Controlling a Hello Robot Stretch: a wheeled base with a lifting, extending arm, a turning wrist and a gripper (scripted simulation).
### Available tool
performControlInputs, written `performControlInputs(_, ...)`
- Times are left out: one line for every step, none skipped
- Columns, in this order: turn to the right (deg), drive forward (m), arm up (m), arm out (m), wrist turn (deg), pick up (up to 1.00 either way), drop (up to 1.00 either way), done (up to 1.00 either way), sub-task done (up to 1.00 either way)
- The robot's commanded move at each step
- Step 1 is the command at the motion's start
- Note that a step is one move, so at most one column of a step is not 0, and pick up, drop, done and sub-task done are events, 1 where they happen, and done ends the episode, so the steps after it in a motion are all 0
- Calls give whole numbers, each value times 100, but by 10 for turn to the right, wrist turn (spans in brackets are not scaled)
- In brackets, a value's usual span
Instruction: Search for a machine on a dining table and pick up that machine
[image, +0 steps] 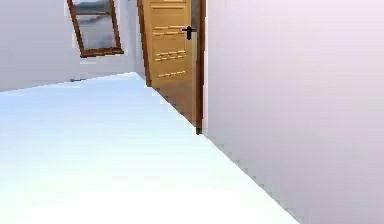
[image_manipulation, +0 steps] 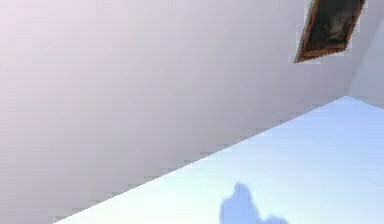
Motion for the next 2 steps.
performControlInputs(-450,0,0,0,0,0,0,0,0)
performControlInputs(-300,0,0,0,0,0,0,0,0)
